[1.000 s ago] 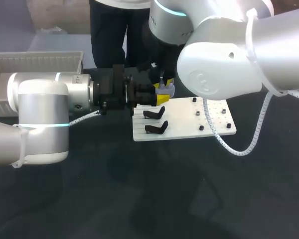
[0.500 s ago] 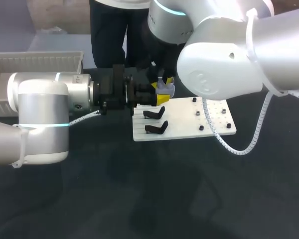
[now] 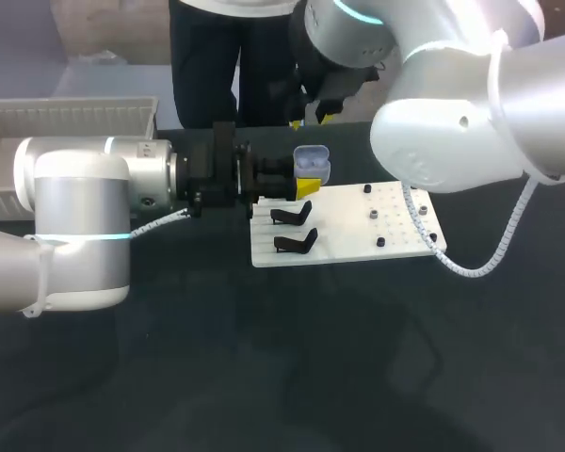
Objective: Pick up each earbud case from the left stands, insert the matching earbuds, close the lid, and place the case in the box.
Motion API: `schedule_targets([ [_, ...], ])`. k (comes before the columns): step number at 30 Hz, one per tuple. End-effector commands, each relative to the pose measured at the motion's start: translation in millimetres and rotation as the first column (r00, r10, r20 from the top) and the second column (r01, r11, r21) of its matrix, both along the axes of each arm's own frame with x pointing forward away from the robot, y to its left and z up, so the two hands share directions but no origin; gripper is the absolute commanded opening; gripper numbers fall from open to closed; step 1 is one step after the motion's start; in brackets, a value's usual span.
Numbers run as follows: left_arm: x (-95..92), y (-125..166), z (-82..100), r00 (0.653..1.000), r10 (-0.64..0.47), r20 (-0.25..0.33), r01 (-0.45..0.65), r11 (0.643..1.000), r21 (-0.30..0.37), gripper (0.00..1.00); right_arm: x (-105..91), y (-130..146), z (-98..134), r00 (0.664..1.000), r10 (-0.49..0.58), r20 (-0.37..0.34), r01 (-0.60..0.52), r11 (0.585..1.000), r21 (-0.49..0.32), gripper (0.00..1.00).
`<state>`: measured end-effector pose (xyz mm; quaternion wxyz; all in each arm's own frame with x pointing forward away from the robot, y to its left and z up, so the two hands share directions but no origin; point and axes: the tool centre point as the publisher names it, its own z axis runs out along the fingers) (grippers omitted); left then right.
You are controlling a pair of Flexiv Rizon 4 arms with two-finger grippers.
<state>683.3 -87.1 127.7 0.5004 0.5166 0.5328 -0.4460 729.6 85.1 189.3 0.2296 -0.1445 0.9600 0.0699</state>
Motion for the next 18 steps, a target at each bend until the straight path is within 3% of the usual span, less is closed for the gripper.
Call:
schedule_targets([
  [1,-1.8,0,-1.1,1.0,0.008,0.006,-0.008,1.0,-0.005,0.0,19.6,3,-20,1.0,-0.014,-0.02,0.014,1.0,-0.012,0.32],
  [7,-1.8,0,-1.1,1.0,0.008,0.006,-0.008,1.0,-0.005,0.0,17.0,-3,-33,0.998,-0.036,-0.052,0.035,0.999,-0.017,0.32],
  [18,-1.8,0,-1.1,1.0,0.008,0.006,-0.008,1.0,-0.005,0.0,-20.7,-8,-31,0.996,-0.045,-0.076,0.042,0.999,-0.032,0.35],
])
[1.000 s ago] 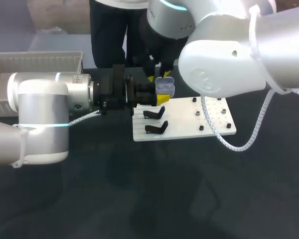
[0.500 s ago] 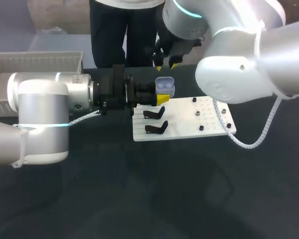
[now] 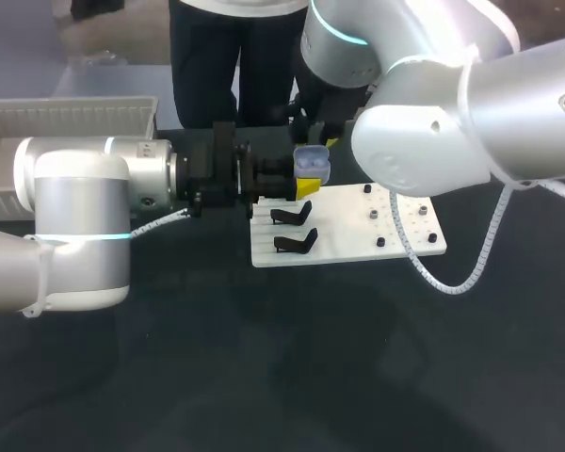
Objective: Pick up each earbud case from the left stands, insert the matching earbuds, close the lid, and place the case in the box.
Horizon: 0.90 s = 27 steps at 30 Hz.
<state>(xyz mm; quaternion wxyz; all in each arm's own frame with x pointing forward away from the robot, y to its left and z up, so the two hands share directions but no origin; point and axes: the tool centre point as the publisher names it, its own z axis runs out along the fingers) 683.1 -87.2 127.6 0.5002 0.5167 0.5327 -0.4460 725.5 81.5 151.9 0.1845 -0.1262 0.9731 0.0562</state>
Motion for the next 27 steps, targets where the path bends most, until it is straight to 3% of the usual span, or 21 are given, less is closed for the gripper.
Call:
schedule_targets([
  [1,-1.6,0,-1.0,1.0,0.008,0.006,-0.008,1.0,-0.005,0.0,-19.4,-5,7,1.0,-0.007,0.02,0.007,1.0,0.006,0.35],
  [10,-1.6,0,-1.0,1.0,0.008,0.006,-0.008,1.0,-0.005,0.0,-31.0,-5,9,0.999,-0.031,0.022,0.031,0.999,0.023,0.36],
  [18,-1.6,0,-1.0,1.0,0.008,0.006,-0.008,1.0,-0.005,0.0,-26.3,-24,39,0.981,-0.151,0.125,0.136,0.983,0.121,0.45],
  [20,-1.6,0,-1.0,1.0,0.008,0.006,-0.008,1.0,-0.005,0.0,-26.3,-31,42,0.974,-0.185,0.135,0.165,0.975,0.146,0.54],
  [21,-0.2,6,4.3,1.0,0.022,0.022,-0.022,1.0,-0.01,0.0,-26.7,-34,43,0.967,-0.206,0.15,0.181,0.97,0.165,0.71],
  [22,1.7,13,10.1,0.999,0.027,0.036,-0.026,1.0,-0.017,0.0,-27.1,-37,43,0.964,-0.219,0.152,0.192,0.966,0.175,0.99],
  [27,14.0,59,41.7,0.986,0.106,0.128,-0.107,0.994,0.006,0.0,-32.7,-45,42,0.943,-0.284,0.172,0.24,0.942,0.236,1.0],
])
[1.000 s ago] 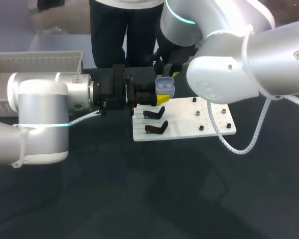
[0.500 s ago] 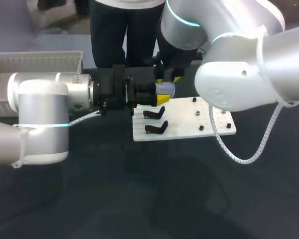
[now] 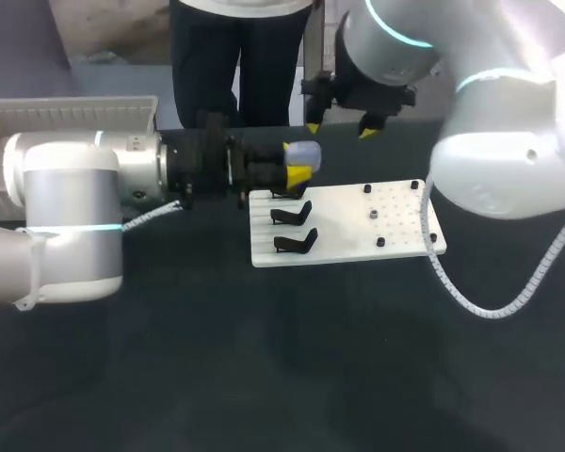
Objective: Pick up each earbud case from the left stands, insert the matching earbuds, close the lid, and place the case in the box.
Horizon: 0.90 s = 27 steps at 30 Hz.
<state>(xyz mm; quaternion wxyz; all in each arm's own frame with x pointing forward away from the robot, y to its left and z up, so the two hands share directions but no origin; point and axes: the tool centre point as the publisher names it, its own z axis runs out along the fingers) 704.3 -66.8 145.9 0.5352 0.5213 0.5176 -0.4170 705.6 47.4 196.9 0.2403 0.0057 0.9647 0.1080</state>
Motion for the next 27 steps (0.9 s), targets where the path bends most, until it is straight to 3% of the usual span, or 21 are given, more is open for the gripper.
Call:
schedule_targets([
  [1,-3.3,50,27.4,0.994,0.089,0.056,-0.091,0.995,0.035,0.0,-13.9,-12,-4,0.992,-0.045,0.115,0.04,0.998,0.042,1.0],
  [8,14.0,130,49.7,0.952,0.268,0.147,-0.287,0.949,0.129,0.0,-20.1,-10,-16,0.994,-0.069,0.09,0.064,0.996,0.064,1.0],
  [15,21.6,196,60.5,0.888,0.409,0.211,-0.445,0.88,0.167,0.0,-25.3,-4,-23,0.994,-0.088,0.063,0.083,0.994,0.072,1.0],
  [21,31.5,232,49.3,0.838,0.498,0.224,-0.536,0.828,0.164,0.0,-27.7,3,-24,0.995,-0.091,0.05,0.088,0.994,0.064,1.0],
  [27,44.2,264,24.8,0.772,0.598,0.215,-0.631,0.759,0.159,0.0,-30.1,8,-25,0.995,-0.095,0.037,0.093,0.994,0.057,1.0],
])
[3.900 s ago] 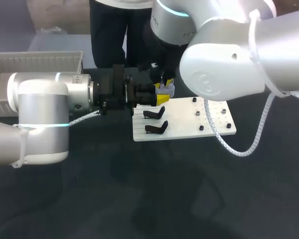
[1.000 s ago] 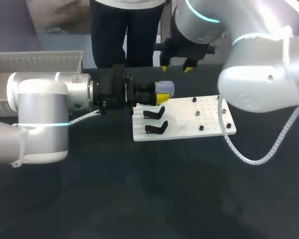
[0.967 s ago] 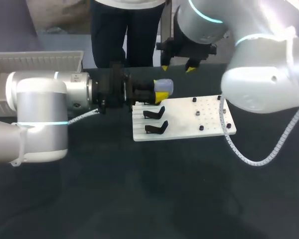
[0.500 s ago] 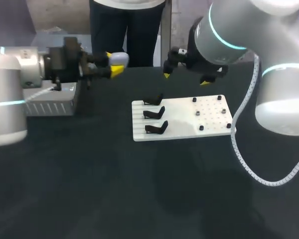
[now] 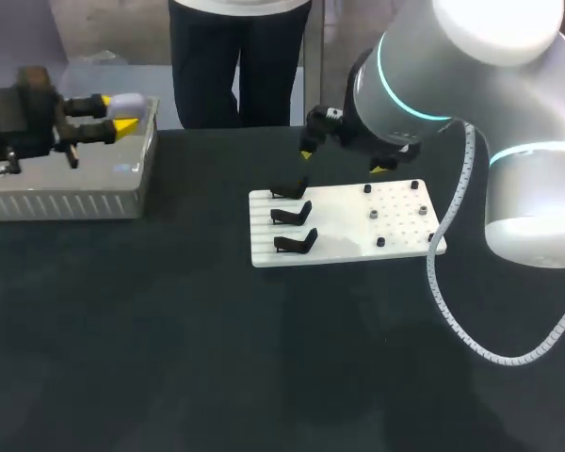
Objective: Pick up each earbud case from the left stands, insert the matching earbuds, close the lid, and place the case in the box.
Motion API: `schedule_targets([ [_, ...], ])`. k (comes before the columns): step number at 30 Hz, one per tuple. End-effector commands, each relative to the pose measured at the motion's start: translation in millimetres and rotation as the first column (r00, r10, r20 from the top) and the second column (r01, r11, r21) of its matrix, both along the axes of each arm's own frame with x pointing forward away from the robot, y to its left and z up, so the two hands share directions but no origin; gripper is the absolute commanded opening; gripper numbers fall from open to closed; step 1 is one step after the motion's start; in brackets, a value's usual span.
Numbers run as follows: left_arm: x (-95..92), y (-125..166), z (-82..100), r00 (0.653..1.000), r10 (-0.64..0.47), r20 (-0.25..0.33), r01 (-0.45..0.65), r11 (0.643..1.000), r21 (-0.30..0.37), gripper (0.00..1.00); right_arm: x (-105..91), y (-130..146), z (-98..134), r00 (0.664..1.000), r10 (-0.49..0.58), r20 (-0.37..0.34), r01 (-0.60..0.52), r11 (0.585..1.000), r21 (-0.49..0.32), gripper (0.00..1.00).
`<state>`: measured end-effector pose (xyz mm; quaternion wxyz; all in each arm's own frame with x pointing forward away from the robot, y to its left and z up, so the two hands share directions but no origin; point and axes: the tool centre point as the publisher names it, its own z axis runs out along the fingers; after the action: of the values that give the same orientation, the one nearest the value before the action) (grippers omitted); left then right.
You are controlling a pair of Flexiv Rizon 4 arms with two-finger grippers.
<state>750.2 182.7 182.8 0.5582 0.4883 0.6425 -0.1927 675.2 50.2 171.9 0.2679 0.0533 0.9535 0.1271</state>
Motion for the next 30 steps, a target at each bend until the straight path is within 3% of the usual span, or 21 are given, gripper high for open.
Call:
schedule_targets([
  [1,1.9,20,-17.3,0.964,0.25,0.087,-0.246,0.968,-0.055,0.0,-0.2,6,-1,1.0,-0.005,-0.014,0.005,1.0,-0.008,1.0],
  [9,26.2,39,-53.5,0.949,0.307,0.065,-0.305,0.951,-0.044,0.0,0.7,12,-7,0.999,-0.006,-0.05,0.005,1.0,-0.012,1.0],
  [14,43.4,48,-80.2,0.943,0.329,0.055,-0.33,0.944,0.004,0.0,2.0,17,-10,0.998,-0.003,-0.066,0.003,1.0,-0.01,1.0],
  [21,55.7,53,-101.6,0.945,0.327,0.026,-0.328,0.944,0.04,0.0,1.1,18,-12,0.997,-0.01,-0.08,0.009,1.0,-0.011,1.0],
  [25,57.2,53,-103.9,0.945,0.328,0.012,-0.328,0.945,0.017,0.0,-0.6,17,-13,0.996,-0.017,-0.085,0.016,1.0,-0.014,1.0],
  [27,57.7,53,-103.4,0.946,0.323,0.014,-0.323,0.946,0.005,0.35,-0.4,16,-12,0.997,-0.021,-0.08,0.021,1.0,-0.012,1.0],
  [28,57.8,52,-102.7,0.946,0.323,0.014,-0.323,0.946,0.005,0.4,-0.2,15,-12,0.997,-0.022,-0.079,0.021,1.0,-0.012,1.0],
  [30,56.9,52,-98.2,0.947,0.321,0.014,-0.321,0.947,0.001,0.9,0.0,15,-12,0.997,-0.023,-0.072,0.023,1.0,-0.01,1.0],
])
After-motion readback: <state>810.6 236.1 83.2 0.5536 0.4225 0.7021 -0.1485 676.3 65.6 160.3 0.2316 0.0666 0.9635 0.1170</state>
